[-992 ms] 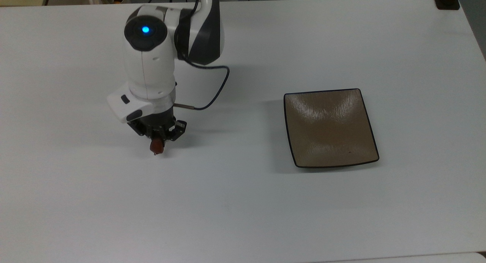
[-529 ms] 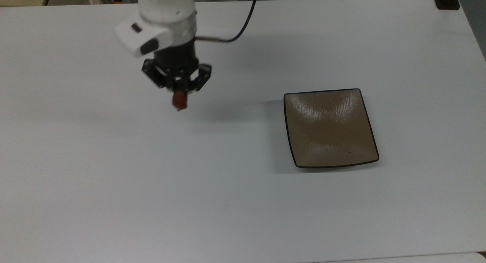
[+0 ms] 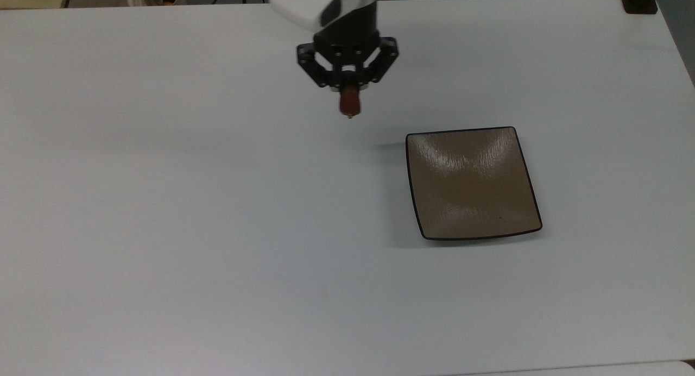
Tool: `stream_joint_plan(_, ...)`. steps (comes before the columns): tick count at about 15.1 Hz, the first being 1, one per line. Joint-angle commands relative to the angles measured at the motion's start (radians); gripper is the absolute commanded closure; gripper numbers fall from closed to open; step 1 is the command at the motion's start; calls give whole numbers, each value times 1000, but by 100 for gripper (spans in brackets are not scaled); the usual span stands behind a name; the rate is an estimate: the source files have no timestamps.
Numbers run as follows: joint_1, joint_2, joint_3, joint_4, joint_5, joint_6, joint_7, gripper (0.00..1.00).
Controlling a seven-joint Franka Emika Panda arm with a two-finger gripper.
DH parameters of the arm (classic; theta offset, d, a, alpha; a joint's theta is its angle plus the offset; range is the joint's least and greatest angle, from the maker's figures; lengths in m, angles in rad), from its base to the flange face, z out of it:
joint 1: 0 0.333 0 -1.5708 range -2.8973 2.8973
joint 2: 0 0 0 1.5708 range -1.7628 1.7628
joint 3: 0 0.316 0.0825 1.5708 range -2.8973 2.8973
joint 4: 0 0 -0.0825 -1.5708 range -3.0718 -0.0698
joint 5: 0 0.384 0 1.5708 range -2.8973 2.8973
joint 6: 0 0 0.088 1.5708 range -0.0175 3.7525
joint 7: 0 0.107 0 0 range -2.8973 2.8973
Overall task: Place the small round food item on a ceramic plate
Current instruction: 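Lift the held food item and carry it over the square plate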
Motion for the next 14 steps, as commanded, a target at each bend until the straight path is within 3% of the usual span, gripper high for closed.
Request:
stream_joint_plan(1,73,1,8,-22,11,7,34,82)
stream_joint_plan(8,195,114,31,-2,-13,168,197,79)
stream_joint_plan(14,239,248,31,-8,-61,355,209,79)
